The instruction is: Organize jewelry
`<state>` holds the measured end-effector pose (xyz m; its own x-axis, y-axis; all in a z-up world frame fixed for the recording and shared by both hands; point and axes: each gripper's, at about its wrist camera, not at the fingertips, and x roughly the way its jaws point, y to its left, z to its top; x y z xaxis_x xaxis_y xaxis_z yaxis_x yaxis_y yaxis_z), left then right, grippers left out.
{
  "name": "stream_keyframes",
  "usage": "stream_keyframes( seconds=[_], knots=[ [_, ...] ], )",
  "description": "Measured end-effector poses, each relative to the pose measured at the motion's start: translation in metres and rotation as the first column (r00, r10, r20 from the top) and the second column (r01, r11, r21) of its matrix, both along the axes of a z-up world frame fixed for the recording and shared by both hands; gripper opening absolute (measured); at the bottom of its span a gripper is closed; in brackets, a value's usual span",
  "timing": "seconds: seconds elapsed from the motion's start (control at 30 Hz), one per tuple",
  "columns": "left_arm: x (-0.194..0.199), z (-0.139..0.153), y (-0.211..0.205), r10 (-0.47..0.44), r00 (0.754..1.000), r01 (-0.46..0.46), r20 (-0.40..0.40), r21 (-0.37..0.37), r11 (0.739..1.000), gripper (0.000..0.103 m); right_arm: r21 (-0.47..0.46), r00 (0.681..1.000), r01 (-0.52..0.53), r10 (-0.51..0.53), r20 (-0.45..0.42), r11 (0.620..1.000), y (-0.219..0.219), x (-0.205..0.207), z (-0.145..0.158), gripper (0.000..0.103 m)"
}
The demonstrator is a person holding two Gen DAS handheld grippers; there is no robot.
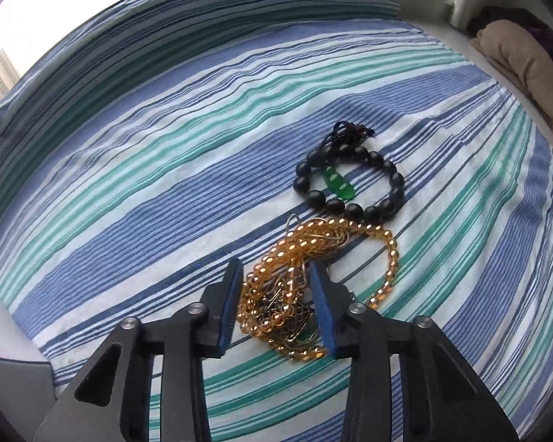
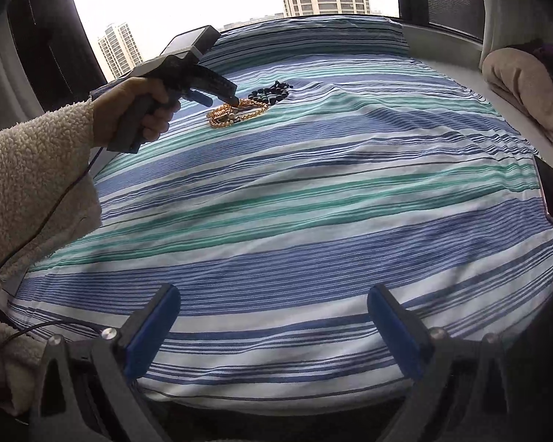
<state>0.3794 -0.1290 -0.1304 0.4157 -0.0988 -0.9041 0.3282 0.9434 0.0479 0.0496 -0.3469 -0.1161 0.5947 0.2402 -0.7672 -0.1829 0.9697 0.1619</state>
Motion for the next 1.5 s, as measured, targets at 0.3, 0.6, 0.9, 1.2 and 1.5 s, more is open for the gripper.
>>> stream_keyframes(
  seconds=[0.3, 0.6, 0.9, 1.2, 1.5],
  knots=[
    [-0.054, 0.05, 0.049, 0.05, 0.998, -0.041, 0.043, -0.202, 0.978, 0.0, 0.003, 1.0, -0.011, 0.011, 0.015, 1.0, 0.005, 0.003, 0.004, 0.103],
    [-0.131, 0.066, 0.083, -0.016, 0.999, 0.022, 0.037, -0.163, 0.986, 0.002, 0.007, 0.998, -0.066, 0.066, 0.004, 0.998, 0.025, 0.008, 0.004, 0.103],
    [-0.062, 0.036, 0.024, -0.065, 0.998, 0.066, 0.012, -0.141, 0.988, 0.049, 0.017, 0.997, -0.072, 0.072, -0.006, 0.997, 0.03, 0.005, 0.004, 0.103],
    [-0.006, -0.002, -0.012, -0.006, 0.999, 0.003, -0.041, -0.069, 0.998, 0.005, 0.037, 0.998, -0.049, 0.05, -0.047, 0.998, 0.018, 0.006, -0.011, 0.103],
    [-0.052, 0.072, 0.043, 0.024, 1.0, -0.019, 0.012, -0.303, 0.953, 0.001, 0.047, 0.998, -0.051, 0.053, -0.038, 0.998, 0.022, 0.007, -0.011, 0.103]
  ],
)
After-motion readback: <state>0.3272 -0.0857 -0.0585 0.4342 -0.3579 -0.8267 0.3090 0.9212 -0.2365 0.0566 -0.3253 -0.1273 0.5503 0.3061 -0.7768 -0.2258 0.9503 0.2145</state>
